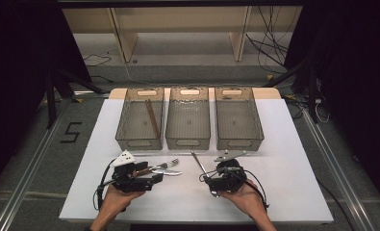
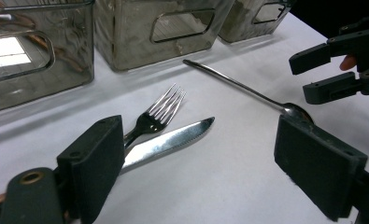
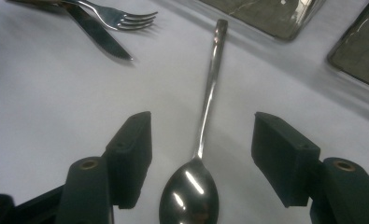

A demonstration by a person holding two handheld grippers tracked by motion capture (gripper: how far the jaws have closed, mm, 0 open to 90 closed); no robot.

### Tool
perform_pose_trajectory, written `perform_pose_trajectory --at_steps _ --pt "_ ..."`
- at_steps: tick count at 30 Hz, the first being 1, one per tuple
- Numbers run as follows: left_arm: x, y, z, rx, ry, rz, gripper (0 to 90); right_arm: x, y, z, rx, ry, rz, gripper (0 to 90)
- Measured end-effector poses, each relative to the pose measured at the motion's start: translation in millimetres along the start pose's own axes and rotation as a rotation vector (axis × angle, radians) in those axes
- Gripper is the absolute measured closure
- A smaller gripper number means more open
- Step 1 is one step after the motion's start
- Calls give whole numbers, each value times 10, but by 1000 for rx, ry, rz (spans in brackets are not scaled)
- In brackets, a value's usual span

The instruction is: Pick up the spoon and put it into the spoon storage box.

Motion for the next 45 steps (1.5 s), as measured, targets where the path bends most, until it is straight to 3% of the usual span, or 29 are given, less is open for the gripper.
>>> perform_pose_trajectory --at_steps 5,13,22,29,33,45 --pt "30 -5 35 3 -16 -9 160 -61 17 -3 16 18 13 433" --pt "43 -70 97 -28 -6 -15 160 -172 30 -26 29 61 26 510" --pt "58 -89 135 -38 -2 -13 161 -306 77 -35 63 114 86 664" --pt "54 -106 143 -38 -3 -13 161 -343 78 -32 71 126 103 769" --pt "49 -117 143 -44 2 -8 161 -340 75 -33 65 134 101 820" --pt "43 -131 144 -46 4 0 161 -331 13 -65 18 139 79 842"
Point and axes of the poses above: each handheld gripper's, and its own axes: x roughly backward along the jaws, z roughly out of its underside, y roughly to its left, the point moved 2 cm from there along -x, roughly forward along the jaws, and after that the axes turned 12 degrees about -x, right-handed, at the moved point
